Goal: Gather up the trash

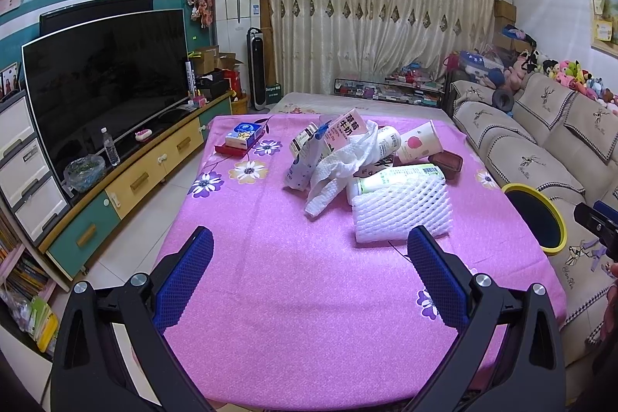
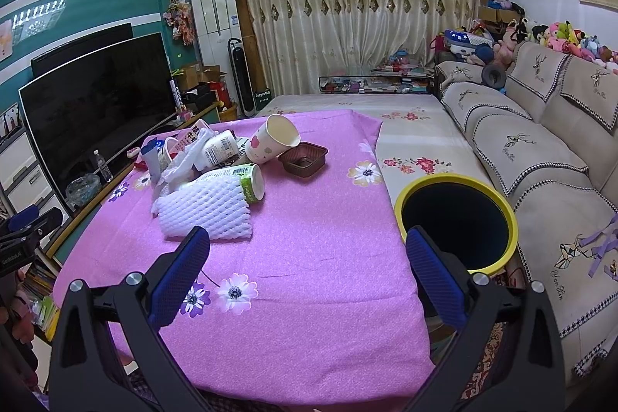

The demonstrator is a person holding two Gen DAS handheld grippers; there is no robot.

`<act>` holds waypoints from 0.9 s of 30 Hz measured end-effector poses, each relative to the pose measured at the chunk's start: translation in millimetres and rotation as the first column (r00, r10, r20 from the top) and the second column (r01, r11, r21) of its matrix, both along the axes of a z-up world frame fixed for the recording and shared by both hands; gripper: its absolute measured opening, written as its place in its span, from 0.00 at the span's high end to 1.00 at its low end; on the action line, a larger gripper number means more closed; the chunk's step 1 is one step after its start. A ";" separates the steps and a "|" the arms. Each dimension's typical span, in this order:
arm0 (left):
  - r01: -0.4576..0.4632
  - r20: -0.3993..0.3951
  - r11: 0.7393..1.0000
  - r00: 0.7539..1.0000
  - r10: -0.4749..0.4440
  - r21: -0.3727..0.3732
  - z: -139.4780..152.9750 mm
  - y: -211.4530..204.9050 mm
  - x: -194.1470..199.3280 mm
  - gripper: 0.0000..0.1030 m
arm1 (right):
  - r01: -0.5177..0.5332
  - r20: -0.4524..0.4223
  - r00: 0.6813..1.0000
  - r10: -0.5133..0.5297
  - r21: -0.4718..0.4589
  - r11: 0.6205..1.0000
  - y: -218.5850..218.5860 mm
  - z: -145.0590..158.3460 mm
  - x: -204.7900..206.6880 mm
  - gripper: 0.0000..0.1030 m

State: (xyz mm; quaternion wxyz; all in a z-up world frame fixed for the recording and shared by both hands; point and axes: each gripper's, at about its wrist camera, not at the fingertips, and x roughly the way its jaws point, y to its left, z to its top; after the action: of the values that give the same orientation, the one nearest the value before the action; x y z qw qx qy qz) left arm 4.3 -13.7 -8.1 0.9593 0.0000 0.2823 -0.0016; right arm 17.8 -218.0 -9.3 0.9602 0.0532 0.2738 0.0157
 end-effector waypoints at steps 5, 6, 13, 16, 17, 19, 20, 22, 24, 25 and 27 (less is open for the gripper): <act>-0.001 0.000 1.000 1.000 0.001 0.001 0.2 0.0 0.0 0.04 | 0.001 -0.002 1.000 -0.001 0.000 1.000 0.3 -0.5 0.0 0.06; -0.001 -0.001 1.000 1.000 0.001 0.003 -0.1 -0.1 0.2 0.04 | 0.001 -0.002 1.000 -0.001 0.000 1.000 0.4 -1.0 1.1 0.06; 0.000 -0.005 1.000 1.000 0.000 0.001 -1.6 0.0 0.5 0.04 | 0.001 -0.004 1.000 -0.001 0.002 1.000 0.2 -1.8 1.8 0.06; 0.000 -0.006 1.000 1.000 0.001 0.003 -2.7 -0.2 0.6 0.04 | 0.002 -0.008 1.000 -0.002 0.004 1.000 0.7 -3.9 3.4 0.06; -0.001 -0.005 1.000 1.000 0.001 0.003 -2.7 -0.2 0.6 0.04 | 0.002 -0.010 1.000 -0.002 0.004 1.000 0.8 -4.5 3.9 0.06; -0.002 -0.006 1.000 1.000 0.002 0.005 -4.8 0.6 1.2 0.04 | -0.001 -0.014 1.000 0.001 0.004 1.000 1.9 -6.5 5.6 0.06; -0.003 -0.006 1.000 1.000 0.003 0.006 -5.2 0.6 1.7 0.04 | -0.005 -0.016 1.000 0.005 0.002 1.000 2.8 -7.2 6.9 0.06; -0.002 -0.005 1.000 1.000 0.002 0.011 -5.9 1.1 3.4 0.04 | -0.018 -0.017 1.000 0.018 -0.006 1.000 5.1 -6.8 11.2 0.06; -0.001 -0.004 1.000 1.000 0.001 0.008 -6.1 1.9 4.8 0.04 | -0.044 -0.006 0.999 0.043 -0.017 0.999 9.7 -4.4 19.4 0.06; 0.000 -0.005 1.000 1.000 0.000 0.006 -6.5 2.5 6.3 0.04 | -0.054 0.001 0.999 0.054 -0.022 0.998 11.4 -3.6 24.2 0.06; 0.001 -0.007 1.000 1.000 -0.001 0.007 -6.7 3.3 9.8 0.04 | -0.078 0.008 0.997 0.078 -0.035 0.996 16.5 -2.1 40.9 0.06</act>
State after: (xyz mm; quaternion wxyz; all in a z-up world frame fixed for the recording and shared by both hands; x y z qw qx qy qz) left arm 14.1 -10.4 -14.8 0.9584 0.0034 0.2856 -0.0011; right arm 58.8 -201.5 -11.4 0.9609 0.0258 0.2714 0.0488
